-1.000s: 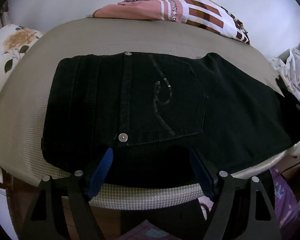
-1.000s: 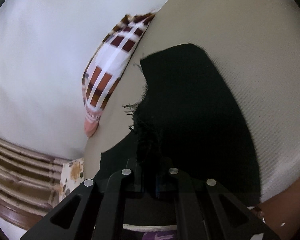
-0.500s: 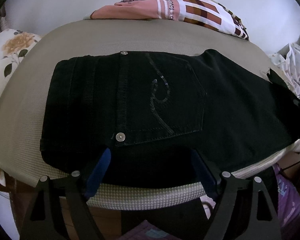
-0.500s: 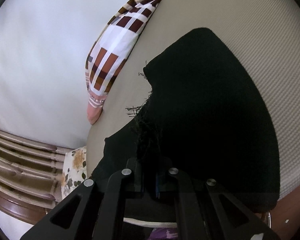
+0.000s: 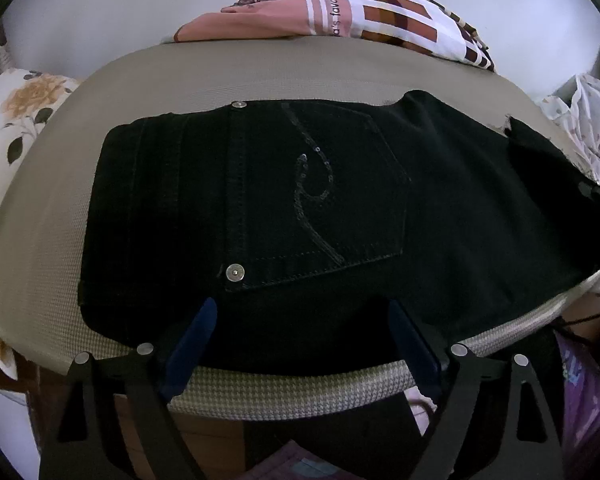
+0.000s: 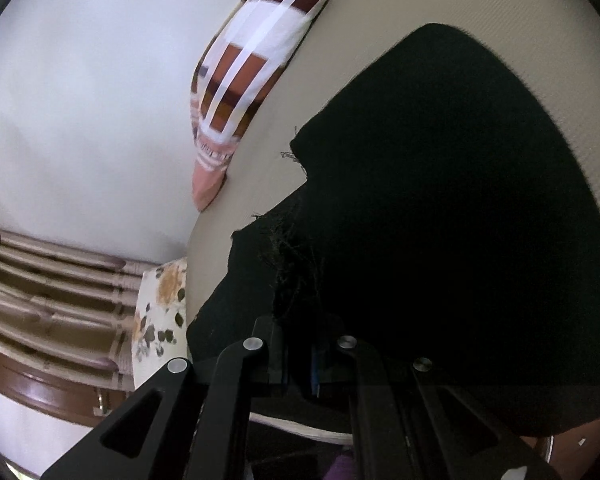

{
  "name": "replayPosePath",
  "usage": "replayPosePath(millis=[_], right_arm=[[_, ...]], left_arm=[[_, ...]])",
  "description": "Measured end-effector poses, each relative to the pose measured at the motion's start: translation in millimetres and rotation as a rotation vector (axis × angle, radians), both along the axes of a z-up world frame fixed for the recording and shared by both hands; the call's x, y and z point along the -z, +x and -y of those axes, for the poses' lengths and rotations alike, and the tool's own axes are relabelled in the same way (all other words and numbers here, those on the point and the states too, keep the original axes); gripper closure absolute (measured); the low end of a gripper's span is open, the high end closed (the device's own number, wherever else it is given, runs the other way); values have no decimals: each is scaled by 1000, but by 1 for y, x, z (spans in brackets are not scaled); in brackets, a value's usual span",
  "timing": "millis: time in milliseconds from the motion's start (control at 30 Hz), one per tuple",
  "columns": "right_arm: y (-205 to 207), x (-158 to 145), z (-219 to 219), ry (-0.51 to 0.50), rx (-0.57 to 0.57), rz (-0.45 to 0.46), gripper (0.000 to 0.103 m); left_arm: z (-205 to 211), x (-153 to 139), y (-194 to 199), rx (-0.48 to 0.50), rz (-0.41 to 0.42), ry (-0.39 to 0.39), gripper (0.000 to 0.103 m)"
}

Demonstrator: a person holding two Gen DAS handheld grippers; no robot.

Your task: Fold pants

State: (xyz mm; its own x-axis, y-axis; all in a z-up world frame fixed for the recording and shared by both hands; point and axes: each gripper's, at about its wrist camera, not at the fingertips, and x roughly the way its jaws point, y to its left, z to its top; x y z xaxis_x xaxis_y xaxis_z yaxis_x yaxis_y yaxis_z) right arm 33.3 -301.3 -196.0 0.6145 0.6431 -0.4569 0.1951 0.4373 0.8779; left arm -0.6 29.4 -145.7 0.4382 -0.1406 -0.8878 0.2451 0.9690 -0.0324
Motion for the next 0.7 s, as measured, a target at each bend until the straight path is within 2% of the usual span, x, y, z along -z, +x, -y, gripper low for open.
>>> replayPosePath(millis=[700], right_arm=[[27, 3, -86, 35, -196, 13, 96]], left_arm=[[-5, -1, 0, -23, -5, -23, 15]])
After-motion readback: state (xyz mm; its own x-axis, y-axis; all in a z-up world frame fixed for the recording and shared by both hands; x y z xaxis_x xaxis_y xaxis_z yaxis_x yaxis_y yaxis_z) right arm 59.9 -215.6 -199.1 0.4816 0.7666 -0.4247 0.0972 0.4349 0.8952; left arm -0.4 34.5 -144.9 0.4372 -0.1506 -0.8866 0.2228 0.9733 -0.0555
